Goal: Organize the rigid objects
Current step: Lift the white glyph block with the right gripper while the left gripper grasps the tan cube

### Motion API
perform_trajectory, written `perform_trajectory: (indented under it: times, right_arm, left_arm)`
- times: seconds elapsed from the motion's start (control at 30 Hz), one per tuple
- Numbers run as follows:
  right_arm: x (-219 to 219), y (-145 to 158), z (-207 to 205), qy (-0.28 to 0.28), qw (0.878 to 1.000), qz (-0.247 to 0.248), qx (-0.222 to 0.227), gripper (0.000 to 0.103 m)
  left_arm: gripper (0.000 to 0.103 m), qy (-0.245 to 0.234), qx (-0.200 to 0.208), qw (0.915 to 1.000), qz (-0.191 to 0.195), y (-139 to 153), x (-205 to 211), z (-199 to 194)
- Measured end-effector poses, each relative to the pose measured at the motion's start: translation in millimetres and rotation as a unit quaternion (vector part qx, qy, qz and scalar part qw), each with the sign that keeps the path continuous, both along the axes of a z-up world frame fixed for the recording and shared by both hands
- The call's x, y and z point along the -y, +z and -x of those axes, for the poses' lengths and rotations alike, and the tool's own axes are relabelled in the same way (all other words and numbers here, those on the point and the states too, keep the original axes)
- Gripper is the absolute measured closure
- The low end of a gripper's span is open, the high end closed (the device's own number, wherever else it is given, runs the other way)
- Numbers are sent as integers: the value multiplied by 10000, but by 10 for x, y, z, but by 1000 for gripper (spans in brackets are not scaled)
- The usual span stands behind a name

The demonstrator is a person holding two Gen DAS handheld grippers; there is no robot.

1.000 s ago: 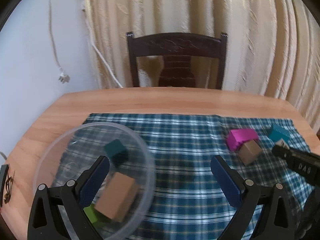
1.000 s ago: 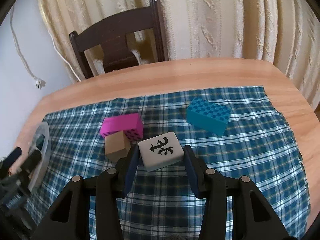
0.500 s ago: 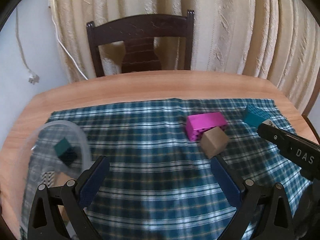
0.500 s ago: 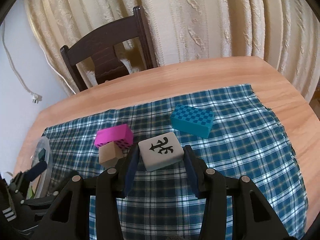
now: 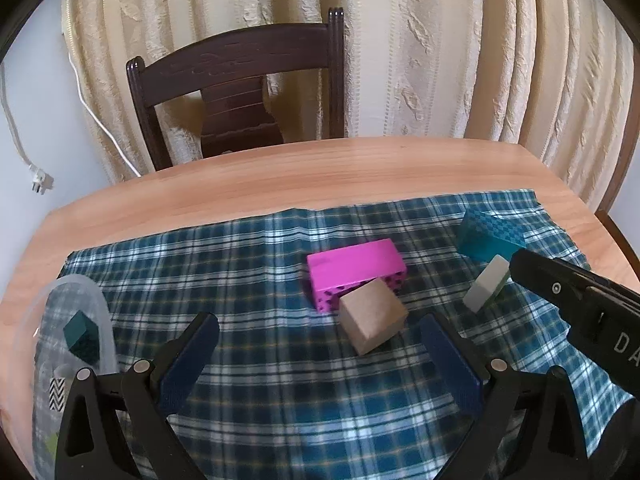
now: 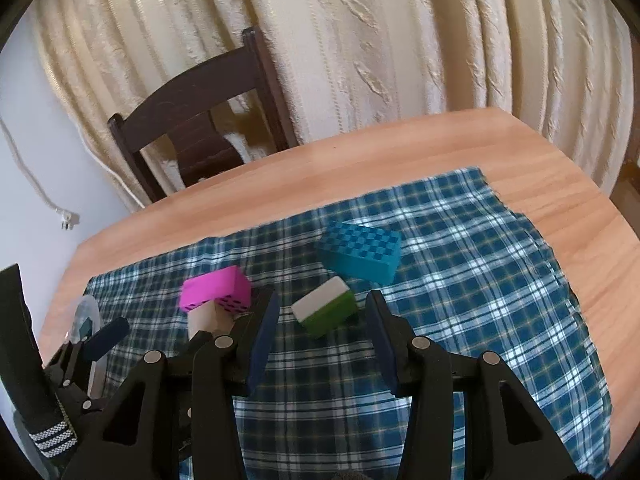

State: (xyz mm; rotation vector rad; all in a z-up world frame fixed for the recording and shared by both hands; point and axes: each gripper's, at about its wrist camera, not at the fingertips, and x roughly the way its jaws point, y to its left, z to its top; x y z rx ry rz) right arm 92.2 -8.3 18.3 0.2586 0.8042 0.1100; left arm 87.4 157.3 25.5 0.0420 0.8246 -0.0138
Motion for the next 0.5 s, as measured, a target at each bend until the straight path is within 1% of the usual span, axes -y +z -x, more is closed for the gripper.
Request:
perform_trajectory:
  times: [0.07,0.13,0.27,0.3,0.33,0.4,0.43,0.47,0.5]
  right_arm:
    - [56,-18,-14,-79,9999,-106,-53,57]
    - [83,-33,-26,-91,9998,-172,-100,56]
    - [116,-76,-56,-130,9995,-233,-190,56]
    - [129,-89,-68,-137,9993,-258,-216,56]
    - [139,-102,-77,-139,9992,-302,-242,56]
    - [167,-119,-89,-135,9987,-419,-262,56]
    - [181,-126,-95,-129,9985,-477,-248,56]
    - [195,-134,-102,-116,9983,-525,-231,56]
    - [202,-141,-111,-104,9982,-537,-228,52]
  left_arm:
    - [2,-14,-51,10000,27,-29,28,-38]
    - [10,-63,-60,9999,75,-42,54,-56]
    - [31,-138,-71,9998,133,-67,77,-105]
    - [38,-172,-93,9996,201,-74,73,-120]
    - [41,-227,-125,9992,295,-83,71,-135]
    - [57,-360,-163,9983,428,-88,80,-134]
    - [61,-429,-151,9980,444,-82,96,-120]
    - [62,-476,-132,9979,418,-70,112,-99]
    - [62,-488,-107,9981,371,-57,122,-80]
